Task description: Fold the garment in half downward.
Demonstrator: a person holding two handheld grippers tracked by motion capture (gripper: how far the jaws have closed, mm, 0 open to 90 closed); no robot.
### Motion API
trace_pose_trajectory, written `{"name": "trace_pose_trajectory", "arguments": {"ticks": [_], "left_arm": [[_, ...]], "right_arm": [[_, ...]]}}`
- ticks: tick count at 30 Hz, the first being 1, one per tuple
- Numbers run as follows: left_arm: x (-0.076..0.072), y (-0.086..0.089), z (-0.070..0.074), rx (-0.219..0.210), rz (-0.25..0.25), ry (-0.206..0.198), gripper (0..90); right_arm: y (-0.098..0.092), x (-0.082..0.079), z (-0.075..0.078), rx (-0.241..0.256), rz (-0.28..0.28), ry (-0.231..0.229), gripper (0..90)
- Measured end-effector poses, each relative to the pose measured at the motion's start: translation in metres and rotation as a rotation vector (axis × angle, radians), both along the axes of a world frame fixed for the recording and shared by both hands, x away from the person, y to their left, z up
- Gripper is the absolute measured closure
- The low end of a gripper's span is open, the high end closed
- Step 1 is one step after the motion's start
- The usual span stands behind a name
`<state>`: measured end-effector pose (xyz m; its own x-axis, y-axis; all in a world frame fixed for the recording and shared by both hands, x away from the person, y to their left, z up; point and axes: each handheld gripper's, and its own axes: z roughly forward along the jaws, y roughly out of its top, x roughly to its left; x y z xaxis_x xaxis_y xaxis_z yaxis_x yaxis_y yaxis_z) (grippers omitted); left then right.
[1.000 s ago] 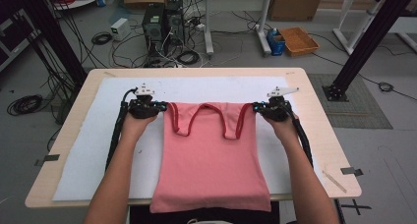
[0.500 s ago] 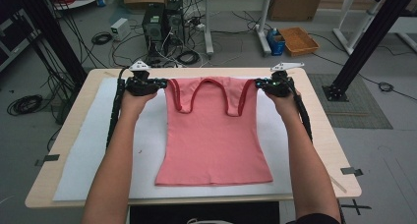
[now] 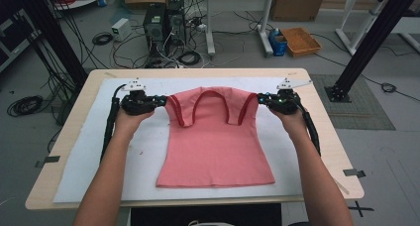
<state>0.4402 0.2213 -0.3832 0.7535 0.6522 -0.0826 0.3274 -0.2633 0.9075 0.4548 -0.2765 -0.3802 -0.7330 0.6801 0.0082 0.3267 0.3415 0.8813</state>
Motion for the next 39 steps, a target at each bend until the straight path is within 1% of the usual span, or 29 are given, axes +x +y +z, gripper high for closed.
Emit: {"name": "trace_pose_trajectory", "arguments": {"ticks": [1,3,6,7,8,9,10,12,15,16,18,19,20,21,22,23,27,29,30,31,32,33,34,36,37,38,39], "left_arm": [[-0.005,0.0,0.002,0.0,-0.004,-0.008,84.6],[-0.016,-0.001,0.005,0.019,-0.006,-0.028,84.5],[-0.033,-0.001,0.008,0.016,-0.018,-0.061,84.5],[-0.038,0.0,0.008,0.016,-0.022,-0.071,84.5],[-0.043,0.001,0.008,0.014,-0.032,-0.079,84.5],[-0.049,0.001,0.008,0.007,-0.037,-0.088,84.5],[-0.054,0.001,0.007,0.005,-0.042,-0.095,84.5],[-0.061,0.002,0.003,-0.004,-0.051,-0.1,84.5],[-0.07,0.001,-0.002,-0.006,-0.062,-0.103,84.5],[-0.072,0.0,-0.004,-0.008,-0.061,-0.104,84.4],[-0.071,0.0,-0.007,-0.007,-0.058,-0.094,84.5],[-0.069,0.001,-0.008,-0.004,-0.048,-0.093,84.4],[-0.064,0.001,-0.008,-0.012,-0.028,-0.082,84.4],[-0.058,0.001,-0.007,-0.018,-0.008,-0.086,84.5],[-0.052,0.0,-0.006,-0.012,0.006,-0.087,84.4],[-0.044,-0.001,-0.006,-0.004,0.03,-0.085,84.4],[-0.011,-0.004,-0.007,0.002,0.108,-0.067,84.5],[0.004,-0.006,-0.007,0.008,0.136,-0.052,84.5],[0.01,-0.007,-0.007,0.016,0.148,-0.052,84.5],[0.016,-0.007,-0.006,0.013,0.16,-0.055,84.5],[0.022,-0.008,-0.004,0.002,0.166,-0.05,84.5],[0.027,-0.009,-0.002,0.009,0.172,-0.05,84.5],[0.031,-0.011,0.0,0.009,0.184,-0.061,84.5],[0.039,-0.013,0.004,0.016,0.187,-0.063,84.5],[0.043,-0.014,0.006,0.023,0.199,-0.068,84.5],[0.045,-0.014,0.006,0.014,0.203,-0.07,84.5],[0.047,-0.014,0.006,0.008,0.203,-0.06,84.5]], "right_arm": [[-0.001,-0.005,0.0,0.002,0.008,-0.002,84.9],[-0.004,-0.017,0.0,0.006,0.034,-0.033,84.9],[-0.006,-0.032,0.003,0.003,0.064,-0.058,84.9],[-0.007,-0.038,0.003,0.001,0.075,-0.074,84.9],[-0.008,-0.045,0.004,0.004,0.08,-0.083,84.9],[-0.01,-0.05,0.004,0.01,0.087,-0.101,84.9],[-0.011,-0.057,0.003,0.018,0.096,-0.107,84.9],[-0.014,-0.067,0.001,0.017,0.108,-0.118,84.9],[-0.015,-0.078,-0.005,0.017,0.133,-0.118,84.9],[-0.015,-0.082,-0.006,0.014,0.136,-0.124,84.9],[-0.015,-0.086,-0.008,0.018,0.143,-0.124,84.9],[-0.015,-0.085,-0.008,0.012,0.141,-0.126,84.9],[-0.015,-0.084,-0.008,0.011,0.141,-0.126,84.9],[-0.014,-0.079,-0.007,0.019,0.133,-0.118,84.9],[-0.014,-0.074,-0.005,0.02,0.122,-0.113,84.9],[-0.012,-0.069,-0.003,0.025,0.109,-0.116,84.9],[-0.005,-0.04,0.003,0.013,0.054,-0.09,84.9],[-0.004,-0.024,0.004,0.003,0.017,-0.074,84.9],[-0.004,-0.016,0.005,0.008,0.003,-0.062,84.9],[-0.004,-0.009,0.006,0.003,-0.011,-0.049,84.9],[-0.004,-0.002,0.007,-0.002,-0.025,-0.049,84.9],[-0.004,0.005,0.008,-0.002,-0.032,-0.042,84.9],[-0.003,0.01,0.01,-0.005,-0.043,-0.035,84.9],[-0.001,0.02,0.012,-0.016,-0.06,-0.039,85.0],[0.0,0.025,0.013,-0.022,-0.068,-0.031,84.9],[0.001,0.029,0.014,-0.031,-0.076,-0.031,84.9],[0.002,0.031,0.014,-0.03,-0.083,-0.03,85.0]]}}
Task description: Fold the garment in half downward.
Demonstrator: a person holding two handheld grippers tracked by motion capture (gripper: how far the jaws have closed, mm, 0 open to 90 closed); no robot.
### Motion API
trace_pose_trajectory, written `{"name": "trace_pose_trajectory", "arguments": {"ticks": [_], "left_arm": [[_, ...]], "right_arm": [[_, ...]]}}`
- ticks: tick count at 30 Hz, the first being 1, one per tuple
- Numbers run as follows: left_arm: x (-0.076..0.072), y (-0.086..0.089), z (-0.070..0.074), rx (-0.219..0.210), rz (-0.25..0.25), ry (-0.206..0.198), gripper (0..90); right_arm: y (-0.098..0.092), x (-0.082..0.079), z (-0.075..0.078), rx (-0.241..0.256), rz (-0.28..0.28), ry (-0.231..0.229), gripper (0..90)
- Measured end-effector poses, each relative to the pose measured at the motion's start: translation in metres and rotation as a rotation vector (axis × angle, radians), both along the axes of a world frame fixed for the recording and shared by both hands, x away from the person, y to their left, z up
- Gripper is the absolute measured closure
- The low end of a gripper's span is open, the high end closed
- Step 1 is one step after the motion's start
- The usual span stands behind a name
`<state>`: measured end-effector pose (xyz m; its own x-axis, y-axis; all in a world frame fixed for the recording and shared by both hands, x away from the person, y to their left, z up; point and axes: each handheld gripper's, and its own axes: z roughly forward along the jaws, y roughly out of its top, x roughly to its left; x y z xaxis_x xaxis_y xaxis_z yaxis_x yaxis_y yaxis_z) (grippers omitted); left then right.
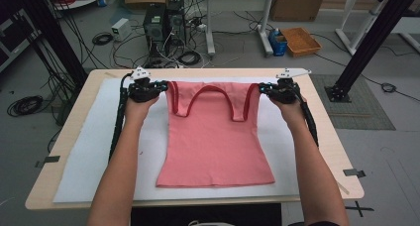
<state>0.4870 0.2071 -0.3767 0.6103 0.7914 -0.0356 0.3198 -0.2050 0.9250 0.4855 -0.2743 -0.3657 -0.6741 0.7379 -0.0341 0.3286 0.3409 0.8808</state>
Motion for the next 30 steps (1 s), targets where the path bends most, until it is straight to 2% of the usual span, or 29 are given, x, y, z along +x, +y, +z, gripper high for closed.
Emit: {"name": "trace_pose_trajectory", "arguments": {"ticks": [6,8,11,12,14,15,17,18,22,25,28,30], "left_arm": [[0.008,0.003,0.001,-0.015,-0.003,0.002,84.5],[0.013,0.005,0.003,-0.03,0.014,0.004,84.5],[0.014,0.005,0.007,-0.058,0.023,-0.021,84.5],[0.013,0.005,0.008,-0.059,0.017,-0.021,84.5],[0.01,0.004,0.008,-0.034,-0.004,-0.022,84.3],[0.007,0.003,0.007,-0.026,-0.017,-0.021,84.1],[-0.001,0.002,0.004,-0.022,-0.036,-0.031,84.0],[-0.007,0.003,0.002,-0.041,-0.049,-0.036,84.0],[-0.032,0.008,-0.005,-0.057,-0.083,-0.06,83.9],[-0.055,0.013,-0.011,-0.071,-0.106,-0.078,83.9],[-0.077,0.014,-0.017,-0.058,-0.133,-0.095,83.7],[-0.093,0.014,-0.022,-0.071,-0.16,-0.103,83.6]], "right_arm": [[-0.002,0.003,0.001,0.001,-0.029,-0.019,85.0],[-0.003,0.005,0.004,0.016,-0.038,-0.023,85.0],[0.0,0.009,0.012,0.016,-0.046,-0.032,85.0],[0.002,0.01,0.015,0.011,-0.047,-0.037,85.0],[0.006,0.01,0.016,0.01,-0.033,-0.056,85.0],[0.006,0.009,0.015,0.007,-0.029,-0.047,84.9],[0.007,0.007,0.01,-0.005,-0.011,-0.03,84.9],[0.006,0.004,0.006,-0.002,-0.005,-0.03,84.9],[0.002,-0.016,-0.002,0.005,0.045,-0.047,84.9],[-0.002,-0.038,-0.003,0.035,0.083,-0.077,84.9],[-0.007,-0.063,-0.006,0.041,0.133,-0.103,84.8],[-0.01,-0.082,-0.01,0.041,0.153,-0.114,84.6]]}}
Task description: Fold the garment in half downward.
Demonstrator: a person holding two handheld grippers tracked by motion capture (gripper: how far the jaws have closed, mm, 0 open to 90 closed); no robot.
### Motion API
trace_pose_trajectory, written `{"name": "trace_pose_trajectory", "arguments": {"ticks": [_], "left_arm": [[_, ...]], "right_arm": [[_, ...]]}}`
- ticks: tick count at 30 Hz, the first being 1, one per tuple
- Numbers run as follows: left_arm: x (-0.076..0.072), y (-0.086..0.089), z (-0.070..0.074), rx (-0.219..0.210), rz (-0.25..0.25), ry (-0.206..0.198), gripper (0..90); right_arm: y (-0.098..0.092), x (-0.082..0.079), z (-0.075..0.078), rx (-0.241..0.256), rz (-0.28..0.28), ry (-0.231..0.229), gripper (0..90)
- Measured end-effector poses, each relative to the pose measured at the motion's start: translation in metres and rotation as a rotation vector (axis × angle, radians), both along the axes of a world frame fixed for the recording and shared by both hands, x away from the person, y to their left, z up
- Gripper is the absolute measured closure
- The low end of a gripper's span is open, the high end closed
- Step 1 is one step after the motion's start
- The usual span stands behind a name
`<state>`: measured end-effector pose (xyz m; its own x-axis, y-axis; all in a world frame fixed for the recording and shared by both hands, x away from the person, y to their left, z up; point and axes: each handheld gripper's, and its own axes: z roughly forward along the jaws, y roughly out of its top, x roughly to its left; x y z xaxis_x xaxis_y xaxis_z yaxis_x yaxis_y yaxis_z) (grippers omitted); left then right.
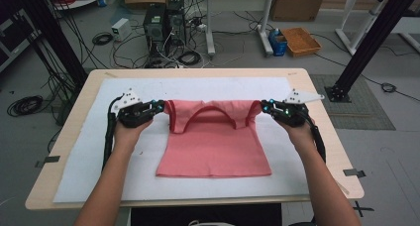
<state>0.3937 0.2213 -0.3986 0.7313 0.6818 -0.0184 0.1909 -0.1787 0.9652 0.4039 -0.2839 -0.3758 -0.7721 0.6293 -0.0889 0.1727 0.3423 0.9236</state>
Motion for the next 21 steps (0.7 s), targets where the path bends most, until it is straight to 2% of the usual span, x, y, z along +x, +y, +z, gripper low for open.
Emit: {"name": "trace_pose_trajectory", "arguments": {"ticks": [2,5,10,11,13,16,18,19,21], "left_arm": [[-0.015,-0.002,-0.005,0.013,-0.021,-0.013,83.6],[-0.037,-0.003,-0.011,0.035,-0.05,-0.02,83.4],[-0.066,-0.002,-0.02,0.04,-0.082,-0.018,81.5],[-0.072,-0.001,-0.023,0.051,-0.085,-0.021,80.1],[-0.082,0.003,-0.027,0.041,-0.077,-0.018,74.0],[-0.09,0.013,-0.03,0.033,-0.024,-0.017,68.1],[-0.091,0.017,-0.03,0.016,0.003,0.008,65.4],[-0.09,0.018,-0.03,-0.003,0.002,0.02,63.9],[-0.089,0.014,-0.029,-0.012,-0.013,0.033,61.0]], "right_arm": [[-0.004,-0.017,-0.006,0.006,0.018,-0.026,84.6],[-0.008,-0.04,-0.016,0.012,0.046,-0.034,84.3],[-0.013,-0.071,-0.035,-0.004,0.072,-0.031,81.6],[-0.015,-0.078,-0.038,-0.009,0.076,-0.028,80.6],[-0.018,-0.089,-0.043,-0.014,0.078,-0.038,75.8],[-0.024,-0.101,-0.042,-0.012,0.062,-0.042,71.5],[-0.026,-0.105,-0.039,0.002,0.053,-0.039,69.4],[-0.026,-0.106,-0.037,0.005,0.049,-0.025,67.8],[-0.024,-0.108,-0.036,0.004,0.028,-0.018,64.3]]}}
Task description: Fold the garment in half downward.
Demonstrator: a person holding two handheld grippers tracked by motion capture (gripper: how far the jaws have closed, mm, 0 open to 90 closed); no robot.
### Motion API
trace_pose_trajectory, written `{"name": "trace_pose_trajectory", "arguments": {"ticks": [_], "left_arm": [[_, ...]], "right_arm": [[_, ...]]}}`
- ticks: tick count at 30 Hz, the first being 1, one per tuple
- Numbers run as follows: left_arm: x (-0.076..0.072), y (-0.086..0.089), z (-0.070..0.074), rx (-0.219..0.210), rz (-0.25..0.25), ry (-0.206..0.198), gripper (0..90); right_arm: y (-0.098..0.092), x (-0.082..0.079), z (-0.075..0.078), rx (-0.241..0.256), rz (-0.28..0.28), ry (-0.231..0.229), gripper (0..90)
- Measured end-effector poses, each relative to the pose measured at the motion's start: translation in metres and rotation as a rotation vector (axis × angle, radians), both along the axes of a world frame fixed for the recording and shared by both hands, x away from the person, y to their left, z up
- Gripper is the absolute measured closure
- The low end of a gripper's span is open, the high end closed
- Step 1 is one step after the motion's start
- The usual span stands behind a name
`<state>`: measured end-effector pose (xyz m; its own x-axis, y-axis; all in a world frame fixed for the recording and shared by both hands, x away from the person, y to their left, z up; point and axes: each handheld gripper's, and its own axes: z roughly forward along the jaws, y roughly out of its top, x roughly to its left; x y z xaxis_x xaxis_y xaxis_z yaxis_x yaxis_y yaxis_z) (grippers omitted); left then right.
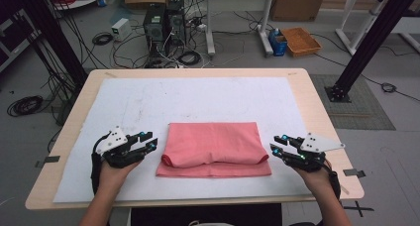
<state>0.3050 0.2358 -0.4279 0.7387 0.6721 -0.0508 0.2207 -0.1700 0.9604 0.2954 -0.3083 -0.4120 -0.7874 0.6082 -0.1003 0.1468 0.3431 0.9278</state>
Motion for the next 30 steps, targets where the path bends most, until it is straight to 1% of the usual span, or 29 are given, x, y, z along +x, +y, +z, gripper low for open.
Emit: {"name": "trace_pose_trajectory", "arguments": {"ticks": [1,2,3,5,6,7,8,9,10,11,14,15,16,18,19,20,21,22,24,25,28,30], "left_arm": [[0.001,-0.003,0.0,-0.003,-0.01,0.016,57.8],[0.002,-0.007,0.0,-0.009,-0.03,0.035,53.9],[0.003,-0.012,-0.001,-0.009,-0.048,0.054,50.2],[0.003,-0.019,-0.003,0.008,-0.073,0.072,46.8],[0.002,-0.023,-0.004,0.015,-0.077,0.078,46.8],[0.001,-0.026,-0.005,0.037,-0.081,0.083,46.6],[0.0,-0.028,-0.005,0.063,-0.09,0.083,46.5],[-0.001,-0.03,-0.007,0.081,-0.093,0.093,46.6],[-0.002,-0.031,-0.008,0.092,-0.094,0.1,46.6],[-0.002,-0.032,-0.01,0.101,-0.097,0.118,47.4],[-0.002,-0.033,-0.017,0.132,-0.098,0.151,50.8],[-0.001,-0.033,-0.019,0.141,-0.107,0.165,52.7],[-0.001,-0.035,-0.02,0.159,-0.109,0.178,54.3],[-0.001,-0.038,-0.021,0.197,-0.122,0.192,58.4],[-0.001,-0.04,-0.021,0.206,-0.122,0.194,62.6],[-0.001,-0.041,-0.021,0.235,-0.133,0.199,69.3],[-0.001,-0.042,-0.021,0.248,-0.135,0.204,73.9],[0.0,-0.043,-0.022,0.261,-0.142,0.206,78.9],[0.0,-0.044,-0.022,0.268,-0.155,0.207,84.6],[0.0,-0.043,-0.021,0.257,-0.162,0.205,85.2],[-0.002,-0.037,-0.016,0.228,-0.165,0.188,85.9],[-0.004,-0.031,-0.01,0.195,-0.164,0.175,86.0]], "right_arm": [[0.001,0.001,0.0,-0.008,-0.006,0.011,62.8],[0.003,0.002,-0.002,-0.012,-0.013,0.023,61.2],[0.004,0.004,-0.004,-0.017,-0.025,0.044,58.9],[0.006,0.009,-0.009,-0.025,-0.029,0.107,55.9],[0.008,0.01,-0.012,-0.036,-0.033,0.125,54.9],[0.009,0.011,-0.014,-0.047,-0.03,0.145,53.9],[0.011,0.012,-0.016,-0.055,-0.021,0.159,53.4],[0.013,0.012,-0.018,-0.073,-0.02,0.164,53.3],[0.015,0.012,-0.021,-0.092,-0.014,0.175,53.1],[0.016,0.012,-0.022,-0.097,-0.011,0.182,52.9],[0.017,0.015,-0.027,-0.106,-0.003,0.214,53.0],[0.017,0.016,-0.028,-0.105,0.001,0.231,54.0],[0.017,0.018,-0.03,-0.107,0.016,0.25,57.4],[0.018,0.019,-0.032,-0.13,0.033,0.282,64.3],[0.018,0.019,-0.034,-0.143,0.041,0.298,70.2],[0.019,0.019,-0.035,-0.148,0.05,0.303,75.4],[0.019,0.018,-0.036,-0.159,0.056,0.294,79.6],[0.02,0.017,-0.036,-0.157,0.056,0.294,83.9],[0.02,0.016,-0.037,-0.15,0.06,0.284,87.7],[0.02,0.015,-0.037,-0.149,0.057,0.283,88.1],[0.018,0.012,-0.033,-0.148,0.061,0.262,89.0],[0.016,0.009,-0.027,-0.13,0.068,0.245,89.2]]}}
